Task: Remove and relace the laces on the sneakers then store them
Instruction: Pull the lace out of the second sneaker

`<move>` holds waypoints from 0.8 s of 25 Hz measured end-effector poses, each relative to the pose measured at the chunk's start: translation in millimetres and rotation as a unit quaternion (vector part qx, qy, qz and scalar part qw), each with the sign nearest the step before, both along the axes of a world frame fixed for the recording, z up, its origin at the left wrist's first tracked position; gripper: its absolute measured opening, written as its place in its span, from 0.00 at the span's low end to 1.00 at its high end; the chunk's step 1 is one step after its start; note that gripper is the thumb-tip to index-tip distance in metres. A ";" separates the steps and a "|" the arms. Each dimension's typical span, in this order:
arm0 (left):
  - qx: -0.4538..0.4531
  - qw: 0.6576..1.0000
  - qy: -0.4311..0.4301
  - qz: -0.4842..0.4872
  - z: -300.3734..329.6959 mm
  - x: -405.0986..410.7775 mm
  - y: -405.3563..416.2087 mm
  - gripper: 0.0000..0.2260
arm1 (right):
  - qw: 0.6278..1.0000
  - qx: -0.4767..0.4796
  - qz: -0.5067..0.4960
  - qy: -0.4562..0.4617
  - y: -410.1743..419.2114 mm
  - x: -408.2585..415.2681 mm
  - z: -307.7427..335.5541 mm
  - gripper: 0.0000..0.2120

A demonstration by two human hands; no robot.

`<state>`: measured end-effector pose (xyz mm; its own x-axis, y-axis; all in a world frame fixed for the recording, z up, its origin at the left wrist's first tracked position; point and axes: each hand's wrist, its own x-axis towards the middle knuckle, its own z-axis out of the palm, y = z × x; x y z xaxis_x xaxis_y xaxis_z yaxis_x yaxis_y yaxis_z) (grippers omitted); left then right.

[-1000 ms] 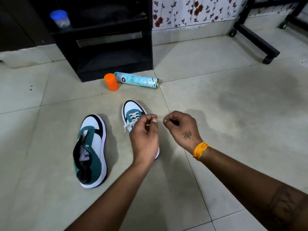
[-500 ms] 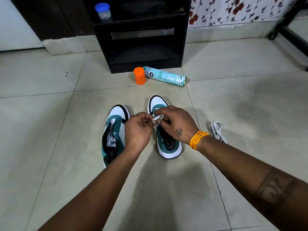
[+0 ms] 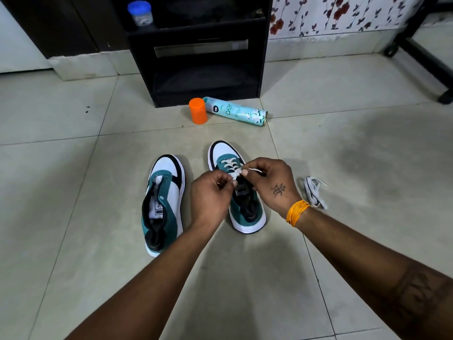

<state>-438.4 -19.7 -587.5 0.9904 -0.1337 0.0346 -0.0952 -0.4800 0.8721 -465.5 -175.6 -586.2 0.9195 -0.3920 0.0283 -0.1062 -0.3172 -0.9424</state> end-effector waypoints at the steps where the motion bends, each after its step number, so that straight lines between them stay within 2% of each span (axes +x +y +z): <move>1: -0.001 1.000 0.004 0.009 -2.3 1.8 2.6 0.06 | 1.000 0.005 -0.004 0.004 -2.4 -2.0 -0.8 0.03; 4: -0.009 0.994 0.061 0.093 -10.4 9.6 17.0 0.08 | 0.997 0.018 -0.067 0.030 -17.2 -7.7 -7.0 0.04; 7: 0.030 0.986 0.077 0.145 -15.6 12.9 30.7 0.06 | 0.993 -0.015 -0.102 0.064 -29.5 -12.0 -12.7 0.05; 9: 0.050 0.990 0.057 0.118 -14.1 12.7 30.6 0.02 | 0.992 -0.083 -0.068 0.068 -26.9 -14.8 -9.4 0.05; 13: 0.078 0.996 -0.035 -0.013 -5.3 10.9 12.3 0.16 | 0.962 -0.259 0.083 -0.003 -16.1 -10.5 1.8 0.18; 16: 0.053 0.993 -0.094 -0.055 -3.4 11.8 2.7 0.11 | 0.944 -0.310 0.116 -0.022 -8.0 -0.4 2.8 0.09; 18: 0.044 0.994 -0.086 -0.045 -3.6 14.1 4.5 0.06 | 0.942 -0.319 0.098 -0.034 -9.2 0.3 2.2 0.03; 20: 0.049 0.997 -0.057 0.001 -6.5 19.3 13.5 0.04 | 0.947 -0.314 0.053 -0.030 -18.3 -4.3 0.6 0.01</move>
<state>-419.1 -6.1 -594.0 0.9810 -0.1404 0.1338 -0.1902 -0.5621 0.8049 -469.8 -193.9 -585.6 0.9424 -0.1860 0.2781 0.0048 -0.8236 -0.5672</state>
